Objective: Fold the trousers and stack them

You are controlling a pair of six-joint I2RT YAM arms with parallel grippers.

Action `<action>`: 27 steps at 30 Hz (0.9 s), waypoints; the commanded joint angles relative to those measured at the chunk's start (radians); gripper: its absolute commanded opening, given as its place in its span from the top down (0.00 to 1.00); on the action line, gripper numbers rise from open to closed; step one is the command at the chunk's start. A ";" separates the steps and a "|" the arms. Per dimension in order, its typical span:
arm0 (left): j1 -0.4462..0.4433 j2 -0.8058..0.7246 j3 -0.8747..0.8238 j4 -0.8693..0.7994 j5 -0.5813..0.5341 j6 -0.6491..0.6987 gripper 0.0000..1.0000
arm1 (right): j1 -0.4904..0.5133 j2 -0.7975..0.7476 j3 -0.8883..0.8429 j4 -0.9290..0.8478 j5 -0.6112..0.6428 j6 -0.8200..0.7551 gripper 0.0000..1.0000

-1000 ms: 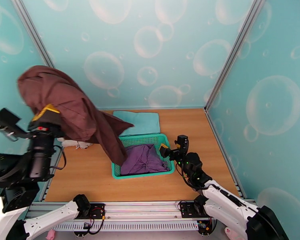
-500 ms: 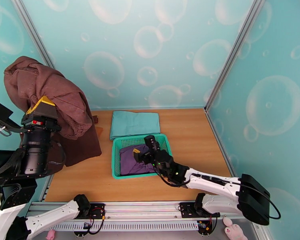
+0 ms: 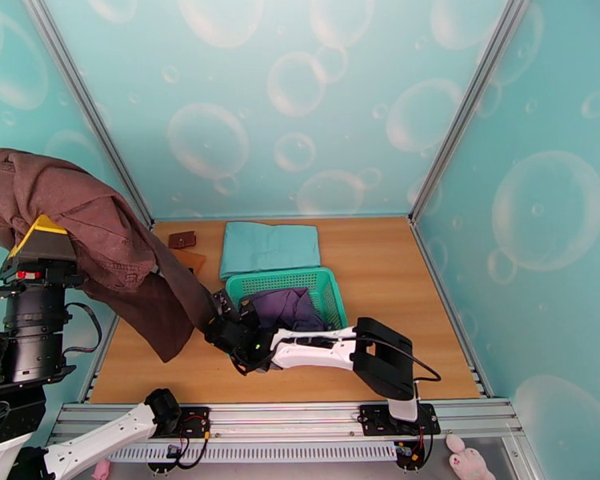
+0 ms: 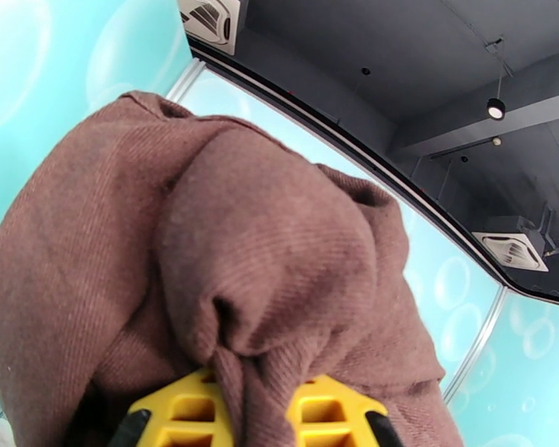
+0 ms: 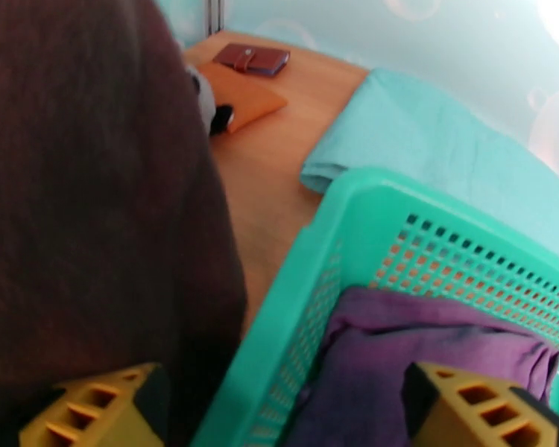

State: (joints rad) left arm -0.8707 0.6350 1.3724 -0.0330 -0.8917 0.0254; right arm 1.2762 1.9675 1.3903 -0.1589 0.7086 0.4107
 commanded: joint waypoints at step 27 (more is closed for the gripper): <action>-0.004 -0.110 -0.115 0.085 -0.009 0.038 1.00 | -0.032 0.038 0.017 -0.317 -0.034 0.309 0.66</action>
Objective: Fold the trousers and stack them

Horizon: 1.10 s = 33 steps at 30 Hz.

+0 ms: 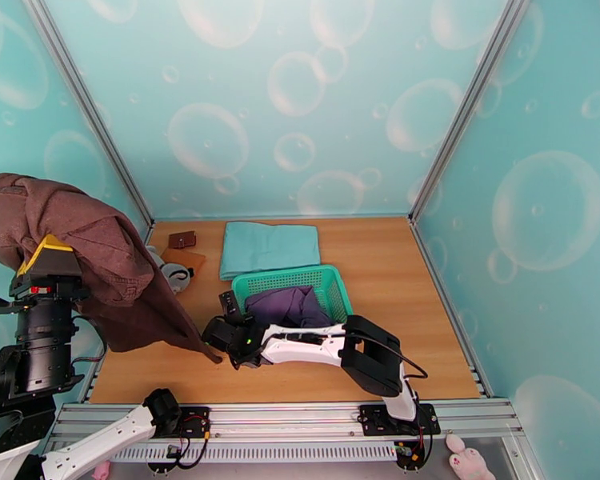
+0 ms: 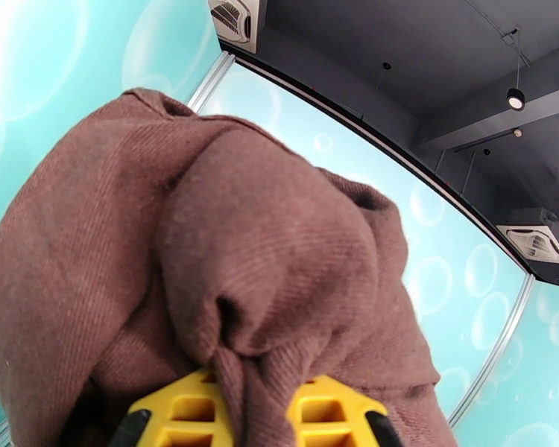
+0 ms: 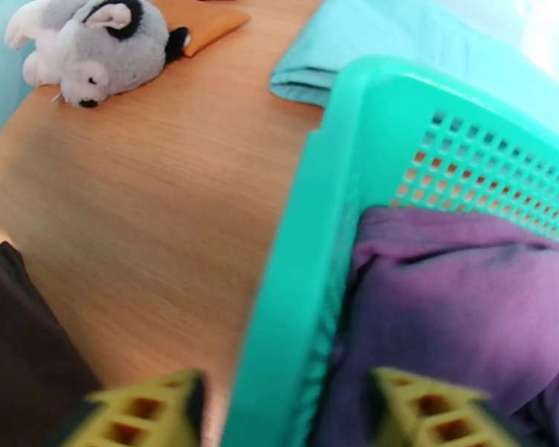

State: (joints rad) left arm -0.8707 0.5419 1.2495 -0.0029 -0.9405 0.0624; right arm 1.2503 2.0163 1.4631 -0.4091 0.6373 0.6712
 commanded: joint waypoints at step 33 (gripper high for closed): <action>0.012 0.139 -0.136 0.080 0.264 0.001 1.00 | -0.749 -0.561 -0.489 0.203 -0.306 -0.545 0.88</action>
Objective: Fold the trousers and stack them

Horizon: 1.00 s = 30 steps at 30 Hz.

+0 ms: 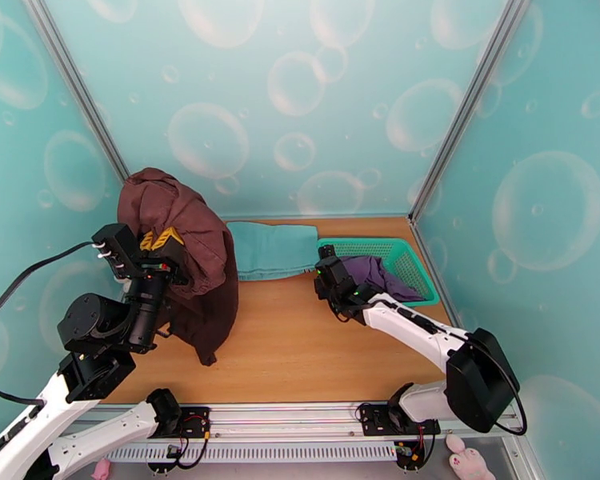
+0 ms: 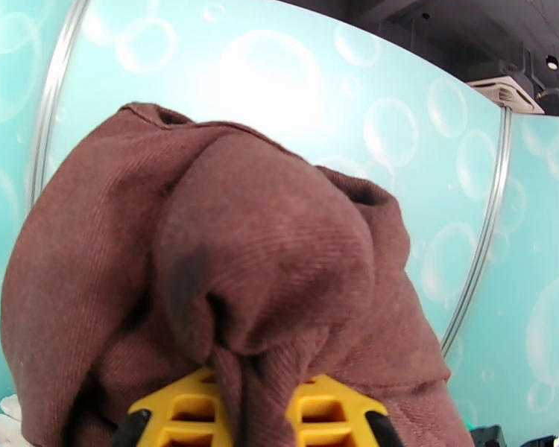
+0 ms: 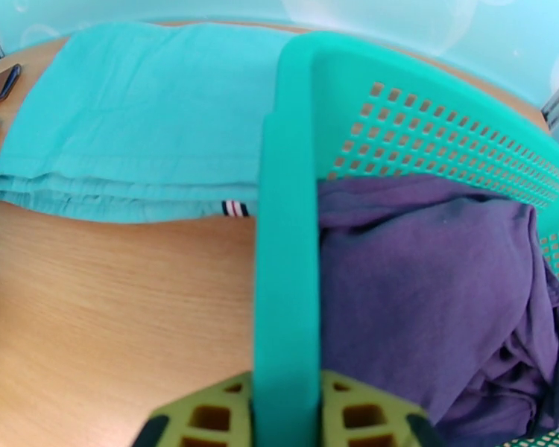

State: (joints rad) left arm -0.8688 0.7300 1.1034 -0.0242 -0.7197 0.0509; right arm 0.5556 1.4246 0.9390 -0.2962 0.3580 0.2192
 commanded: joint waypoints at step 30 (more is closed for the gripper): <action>0.125 -0.015 -0.024 0.043 0.263 -0.061 1.00 | -0.264 0.725 0.780 0.023 -0.093 -0.092 0.89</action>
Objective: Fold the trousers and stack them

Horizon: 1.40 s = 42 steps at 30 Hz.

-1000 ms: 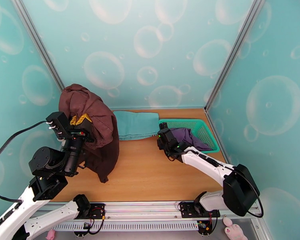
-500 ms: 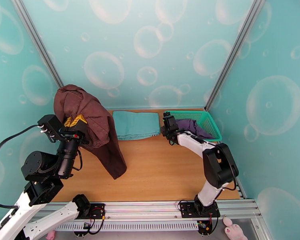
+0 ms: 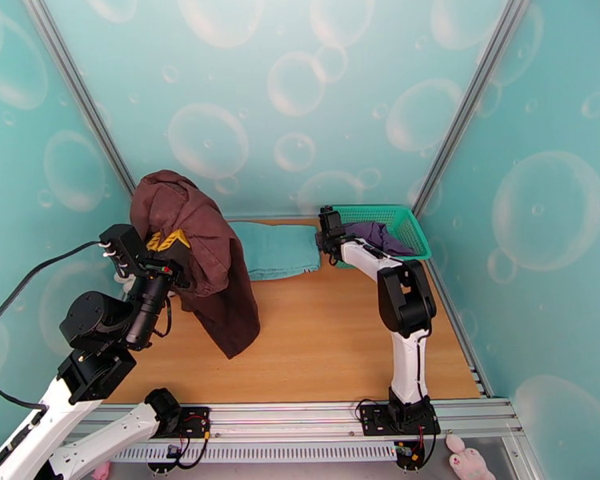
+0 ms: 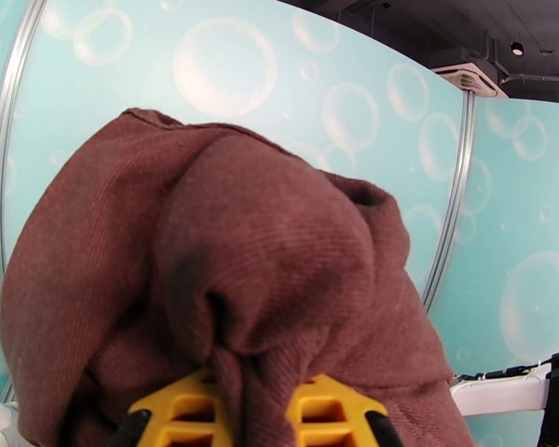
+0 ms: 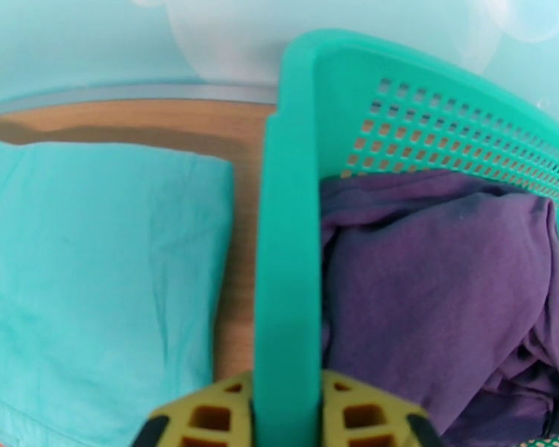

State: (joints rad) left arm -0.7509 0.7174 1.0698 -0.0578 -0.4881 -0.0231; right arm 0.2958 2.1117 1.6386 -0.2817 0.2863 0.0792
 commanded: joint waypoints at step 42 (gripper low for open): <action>-0.219 0.474 -0.175 -0.178 0.023 -0.382 0.17 | 0.029 -1.028 -0.878 0.178 -0.218 0.282 0.01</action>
State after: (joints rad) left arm -1.0004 1.2037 0.9485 -0.0948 -0.4458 -0.2962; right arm 0.2584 1.0286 0.6975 0.0280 0.0689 0.4431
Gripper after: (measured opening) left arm 0.837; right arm 0.994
